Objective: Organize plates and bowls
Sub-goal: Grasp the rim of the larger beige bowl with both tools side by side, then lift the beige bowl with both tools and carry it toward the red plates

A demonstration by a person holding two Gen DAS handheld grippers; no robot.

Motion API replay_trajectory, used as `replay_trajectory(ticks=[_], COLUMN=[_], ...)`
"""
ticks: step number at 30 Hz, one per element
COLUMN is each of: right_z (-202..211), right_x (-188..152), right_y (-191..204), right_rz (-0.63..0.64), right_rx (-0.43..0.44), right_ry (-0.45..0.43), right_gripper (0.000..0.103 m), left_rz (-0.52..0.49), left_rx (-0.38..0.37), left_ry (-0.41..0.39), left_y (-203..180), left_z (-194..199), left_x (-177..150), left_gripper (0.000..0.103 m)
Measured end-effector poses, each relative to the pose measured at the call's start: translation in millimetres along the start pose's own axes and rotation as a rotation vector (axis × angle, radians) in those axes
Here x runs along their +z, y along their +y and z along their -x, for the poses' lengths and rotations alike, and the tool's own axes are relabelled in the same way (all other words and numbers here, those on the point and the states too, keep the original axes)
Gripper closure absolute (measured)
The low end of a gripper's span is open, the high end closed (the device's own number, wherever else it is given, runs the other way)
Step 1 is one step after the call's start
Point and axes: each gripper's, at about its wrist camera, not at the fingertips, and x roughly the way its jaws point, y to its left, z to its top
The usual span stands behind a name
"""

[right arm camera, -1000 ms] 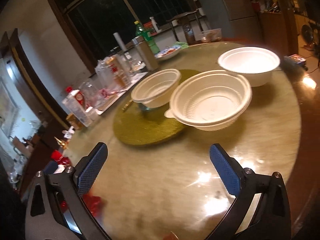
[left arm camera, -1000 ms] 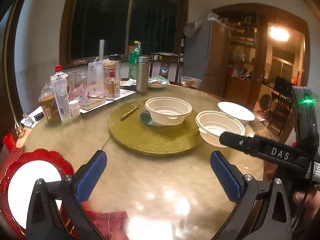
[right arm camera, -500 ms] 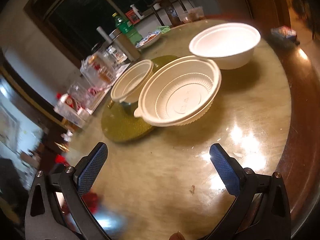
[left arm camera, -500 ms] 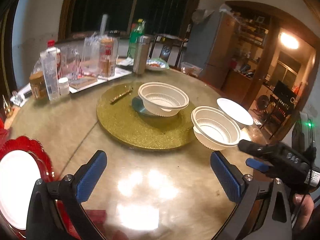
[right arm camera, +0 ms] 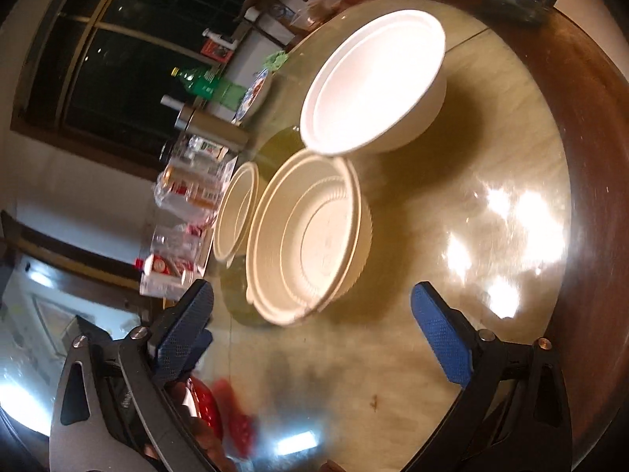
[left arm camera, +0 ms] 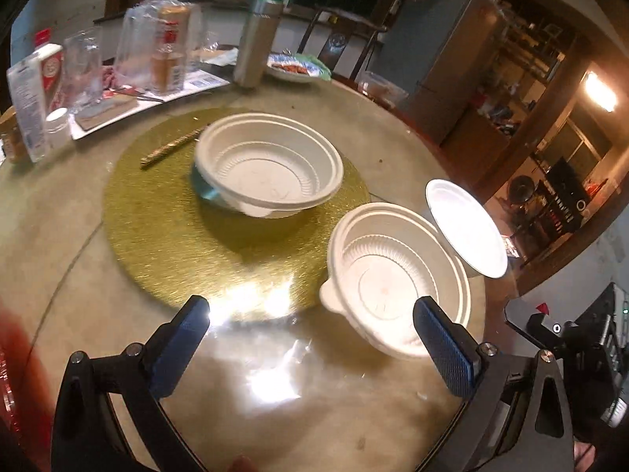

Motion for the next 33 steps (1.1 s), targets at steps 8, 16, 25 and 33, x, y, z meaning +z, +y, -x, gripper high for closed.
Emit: replay_trajectory(ticks=[8, 16, 25, 33], right_z=[-19.2, -24.0, -24.6, -19.0], right_x=[20.6, 29.7, 25.6, 11.4], right_y=[-7.6, -13.9, -12.2, -5.0], right_rz=[-0.061, -0.066, -0.011, 0.028], right_rx=[-0.046, -0.106, -0.168, -0.176], right_ry=[0.043, 0.031, 0.032, 0.03], right_gripper=[0.044, 0.054, 0.084, 0.09], left_rz=[0.009, -0.004, -0.025, -0.033], left_rx=[0.036, 0.069, 0.074, 0.076], left_ry=[0.01, 0.093, 0.096, 0.087], left_y=[-14.3, -20.2, -19.0, -11.8], left_z=[-17.2, -42.7, -43.1, -32.2], left_x=[6.7, 7.2, 4.5, -3.2], left_gripper=[0.001, 0.062, 0.081, 0.081])
